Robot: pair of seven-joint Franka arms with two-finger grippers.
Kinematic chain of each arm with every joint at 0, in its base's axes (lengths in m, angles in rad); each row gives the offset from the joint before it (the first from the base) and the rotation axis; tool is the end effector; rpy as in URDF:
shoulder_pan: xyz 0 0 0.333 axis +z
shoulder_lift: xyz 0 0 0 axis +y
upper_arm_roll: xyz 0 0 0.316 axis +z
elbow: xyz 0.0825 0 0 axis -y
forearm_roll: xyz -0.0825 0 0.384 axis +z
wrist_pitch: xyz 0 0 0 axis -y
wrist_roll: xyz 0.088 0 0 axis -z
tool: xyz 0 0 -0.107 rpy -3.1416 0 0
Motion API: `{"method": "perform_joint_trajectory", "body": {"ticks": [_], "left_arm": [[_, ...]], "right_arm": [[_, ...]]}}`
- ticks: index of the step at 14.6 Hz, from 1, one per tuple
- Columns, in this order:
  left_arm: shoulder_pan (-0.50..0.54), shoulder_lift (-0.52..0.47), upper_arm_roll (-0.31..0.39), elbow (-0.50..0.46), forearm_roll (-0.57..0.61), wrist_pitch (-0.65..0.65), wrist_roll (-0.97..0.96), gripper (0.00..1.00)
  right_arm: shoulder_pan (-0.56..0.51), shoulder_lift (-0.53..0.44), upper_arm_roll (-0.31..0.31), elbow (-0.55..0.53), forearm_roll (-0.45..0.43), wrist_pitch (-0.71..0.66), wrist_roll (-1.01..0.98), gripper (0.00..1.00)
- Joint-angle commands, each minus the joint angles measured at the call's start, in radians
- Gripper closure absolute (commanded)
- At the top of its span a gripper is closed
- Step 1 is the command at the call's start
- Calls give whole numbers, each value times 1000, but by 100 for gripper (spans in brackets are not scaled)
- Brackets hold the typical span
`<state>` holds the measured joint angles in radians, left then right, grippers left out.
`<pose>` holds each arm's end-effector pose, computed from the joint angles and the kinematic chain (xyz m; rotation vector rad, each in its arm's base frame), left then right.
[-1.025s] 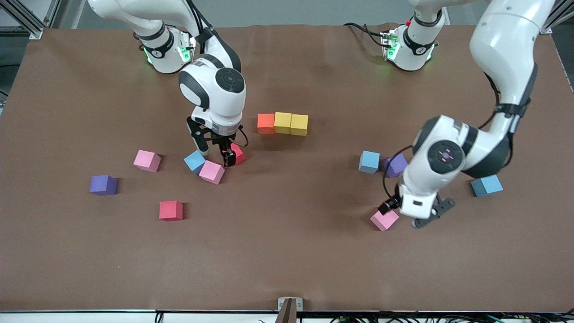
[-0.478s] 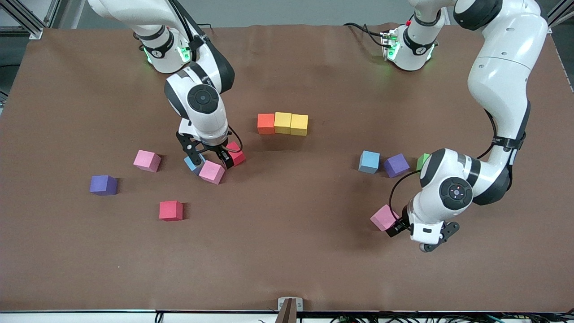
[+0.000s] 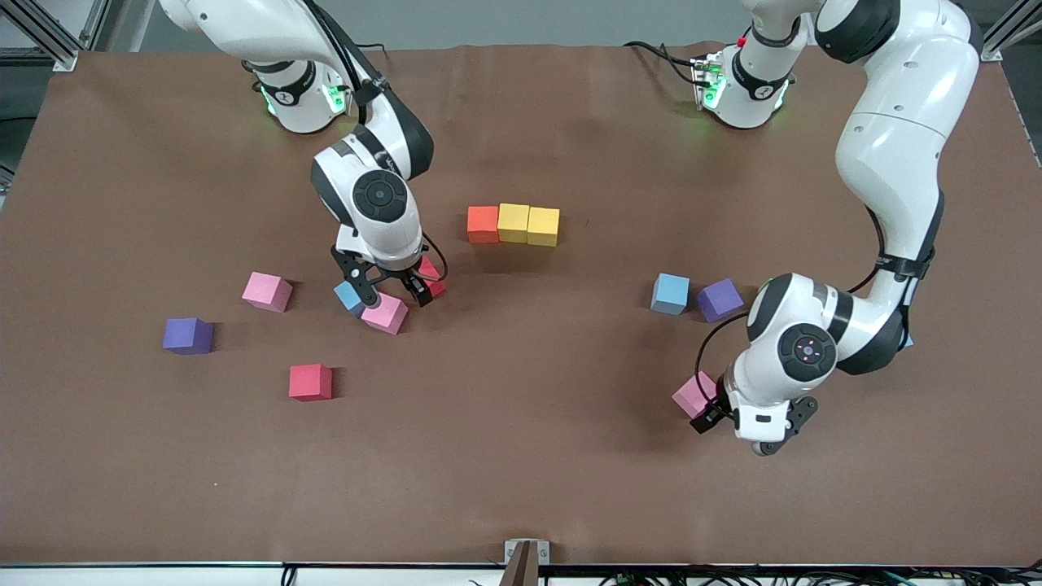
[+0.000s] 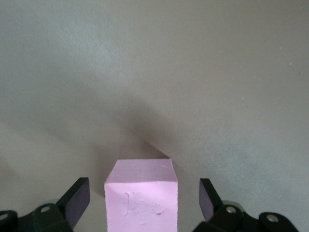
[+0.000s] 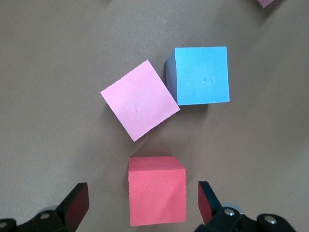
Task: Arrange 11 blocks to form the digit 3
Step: 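Grasp the red block with the right gripper while the left lifts pink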
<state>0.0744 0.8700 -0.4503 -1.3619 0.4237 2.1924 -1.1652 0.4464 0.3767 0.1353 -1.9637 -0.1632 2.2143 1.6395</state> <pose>0.7168 -0.1859 0.2344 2.9247 1.0669 0.0720 0.5061 0.3232 0.2733 2.6629 -1.3833 0.0197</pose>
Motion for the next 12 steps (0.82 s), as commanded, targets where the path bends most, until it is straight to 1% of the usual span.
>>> {"method": "perform_joint_trajectory", "body": {"ticks": [1,5,7,8,9,10,12], "left_arm": [[-1,14,8,14,4,4,-11,0],[-4,35,8,14,-14,4,-25,3],[-2,44,8,12,-19,3,-24,10],[-4,46,8,12,-22,4,-22,20],[-5,46,8,11,-28,3,-22,30],[-7,44,8,10,-34,3,-22,42],[-5,35,7,10,-36,-9,-18,65]], "right_arm": [[-15,10,4,17,25,-5,-24,0],[-28,40,4,23,28,11,-43,0],[-29,42,4,17,46,18,-43,0],[-28,42,4,16,85,18,-44,0],[-28,41,4,16,143,21,-47,0],[-29,41,4,8,180,31,-62,1],[-32,41,4,-21,191,79,-87,3]]}}
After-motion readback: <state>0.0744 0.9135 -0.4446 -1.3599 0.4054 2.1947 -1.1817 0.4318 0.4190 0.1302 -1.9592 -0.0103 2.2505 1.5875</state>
